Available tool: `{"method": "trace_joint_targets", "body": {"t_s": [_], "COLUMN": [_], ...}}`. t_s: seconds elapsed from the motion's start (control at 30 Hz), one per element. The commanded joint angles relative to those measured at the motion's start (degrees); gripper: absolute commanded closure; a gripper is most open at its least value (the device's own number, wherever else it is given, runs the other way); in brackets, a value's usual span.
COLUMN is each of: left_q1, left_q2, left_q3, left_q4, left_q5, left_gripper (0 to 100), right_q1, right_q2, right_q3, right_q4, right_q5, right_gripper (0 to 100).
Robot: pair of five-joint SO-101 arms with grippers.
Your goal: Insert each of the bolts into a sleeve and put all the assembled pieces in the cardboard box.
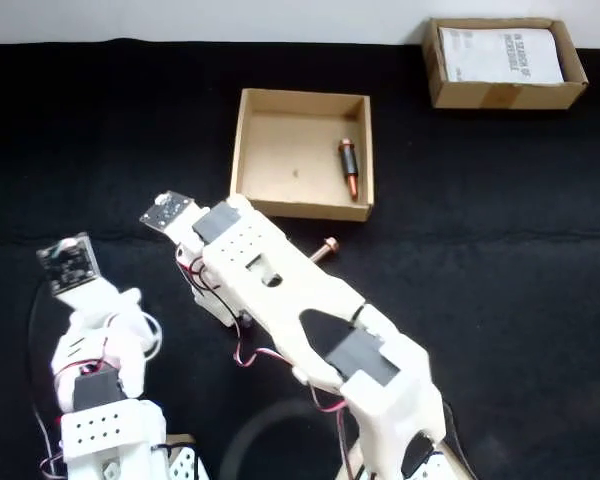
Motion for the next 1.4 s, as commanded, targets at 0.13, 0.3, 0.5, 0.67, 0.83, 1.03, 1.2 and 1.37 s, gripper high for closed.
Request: {"method": "trace_joint_targets", "body": {"t_s": [0.13, 0.3, 0.5, 0.67, 0.83, 1.03, 1.2, 1.37], "left_q1": [-2.6, -2.6, -2.6, -2.6, -2.6, -2.6, -2.6, -2.6], "left_q2": [-4.9, -5.2, -5.2, -5.2, -5.5, -5.6, -5.7, -5.7], "left_q3": [1.5, 1.5, 1.5, 1.5, 1.5, 1.5, 1.5, 1.5], "left_q4": [3.5, 3.5, 3.4, 3.4, 3.5, 3.6, 3.7, 3.7], "left_q5": [-2.3, -2.1, -2.1, -2.1, -2.1, -2.1, -2.1, -2.1], "left_gripper": [99, 99, 99, 99, 99, 99, 99, 99], "right_q1": [-0.5, -2.2, -4.5, -4.5, -3.8, -3.8, -3.8, -3.6], "right_q2": [5.5, 7.7, 9.2, 11.1, 11.8, 15.4, 21.8, 26.2], "right_q3": [-6.3, -6.9, -6.9, -6.9, -9.2, -13.7, -19.3, -28.2], "right_q4": [0.4, 0.4, 0.3, 0.0, -0.1, 0.2, 2.6, 6.1], "right_q5": [0.4, 0.4, 0.1, 0.0, 0.0, 0.4, 0.2, 0.0], "right_gripper": [86.5, 86.5, 86.5, 86.8, 89.0, 93.6, 92.6, 99.6]}}
